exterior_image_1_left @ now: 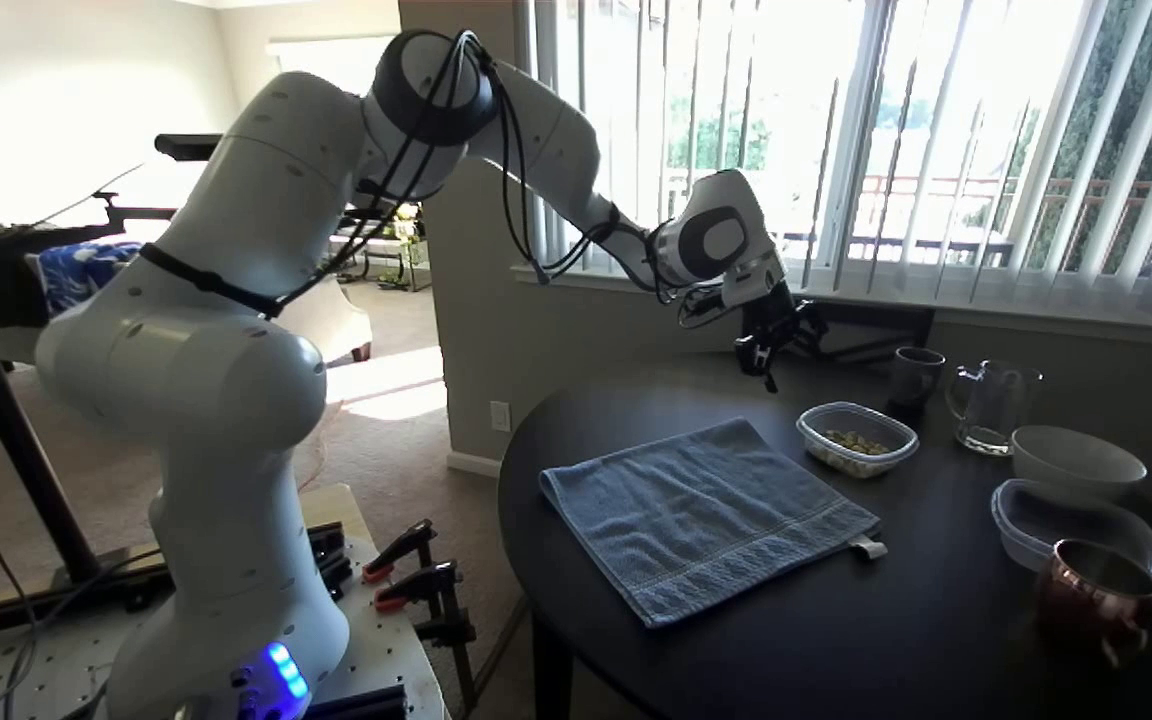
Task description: Pour the contents in the container on the towel
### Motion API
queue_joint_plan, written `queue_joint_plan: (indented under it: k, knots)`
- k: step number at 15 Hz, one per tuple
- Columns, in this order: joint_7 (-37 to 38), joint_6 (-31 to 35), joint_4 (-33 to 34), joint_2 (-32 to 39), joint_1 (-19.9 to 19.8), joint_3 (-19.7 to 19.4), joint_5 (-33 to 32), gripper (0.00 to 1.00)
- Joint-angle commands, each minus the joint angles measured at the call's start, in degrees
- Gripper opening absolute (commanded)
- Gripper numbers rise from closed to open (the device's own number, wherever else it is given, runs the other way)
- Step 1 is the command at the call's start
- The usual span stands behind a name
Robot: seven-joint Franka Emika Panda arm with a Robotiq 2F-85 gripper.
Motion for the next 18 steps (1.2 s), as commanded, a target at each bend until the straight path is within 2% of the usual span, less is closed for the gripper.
queue_joint_plan:
  k: [1,5,8,12,18]
  knots:
    - [6.12,-1.73,2.26,0.36,-7.25,8.64,-5.18,1.0]
    - [8.78,-0.23,3.07,0.69,-15.64,18.38,-6.14,1.0]
    - [7.67,0.41,4.71,1.63,-20.03,23.35,-5.82,1.0]
    - [6.93,-0.05,8.72,3.89,-23.99,27.11,-5.4,1.0]
    - [6.45,-2.21,19.24,10.87,-27.4,28.83,-5.41,1.0]
